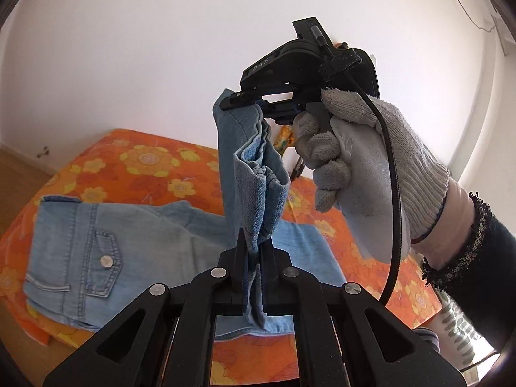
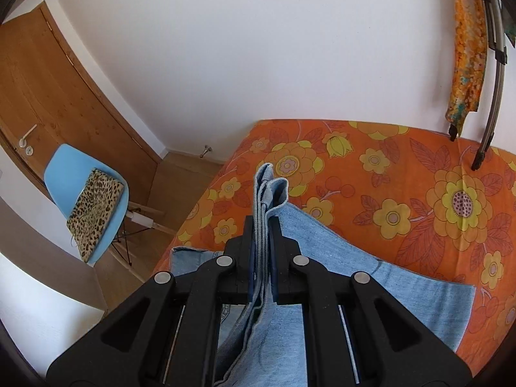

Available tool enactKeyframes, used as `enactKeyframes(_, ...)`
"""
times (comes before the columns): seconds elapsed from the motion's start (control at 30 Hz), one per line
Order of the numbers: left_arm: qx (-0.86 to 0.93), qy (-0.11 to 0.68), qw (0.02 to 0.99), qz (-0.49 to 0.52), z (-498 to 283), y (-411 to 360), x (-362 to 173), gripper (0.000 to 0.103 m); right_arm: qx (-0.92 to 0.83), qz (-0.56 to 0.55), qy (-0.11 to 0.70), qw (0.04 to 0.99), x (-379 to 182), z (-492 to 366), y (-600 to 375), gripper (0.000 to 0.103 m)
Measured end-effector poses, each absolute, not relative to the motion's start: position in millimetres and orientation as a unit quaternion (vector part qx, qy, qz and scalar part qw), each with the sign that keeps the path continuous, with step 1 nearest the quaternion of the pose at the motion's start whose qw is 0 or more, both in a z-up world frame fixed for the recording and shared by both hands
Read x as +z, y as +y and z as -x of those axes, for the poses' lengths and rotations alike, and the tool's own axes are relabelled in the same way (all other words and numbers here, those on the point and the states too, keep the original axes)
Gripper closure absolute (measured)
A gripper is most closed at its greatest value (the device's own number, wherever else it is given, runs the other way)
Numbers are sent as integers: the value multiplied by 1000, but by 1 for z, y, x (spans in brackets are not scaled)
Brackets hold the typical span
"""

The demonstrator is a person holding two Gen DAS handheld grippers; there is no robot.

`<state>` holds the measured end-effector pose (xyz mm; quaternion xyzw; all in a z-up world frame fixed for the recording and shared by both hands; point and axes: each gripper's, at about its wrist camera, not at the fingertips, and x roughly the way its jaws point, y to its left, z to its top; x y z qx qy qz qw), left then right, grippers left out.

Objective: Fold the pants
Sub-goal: 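Lift the hem end with both grippers and carry it over toward the waistband, then lower the hem end onto the jeans and open both grippers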

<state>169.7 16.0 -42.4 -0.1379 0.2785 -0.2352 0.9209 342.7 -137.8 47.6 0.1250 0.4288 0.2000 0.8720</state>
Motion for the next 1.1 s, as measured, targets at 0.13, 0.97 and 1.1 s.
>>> enactKeyframes(0.13,-195,303,916,179,-179,64,-70,99,210,-97,456,859,11,-358,-68,96)
enactKeyframes(0.97,-109,376,900,189,-170,133,-147,99,204,10,529,823,-119,-376,76,96)
enactKeyframes(1.1,-102,379,900,192,-168,139,-150,99,205,10,529,823,-122,-377,84,96)
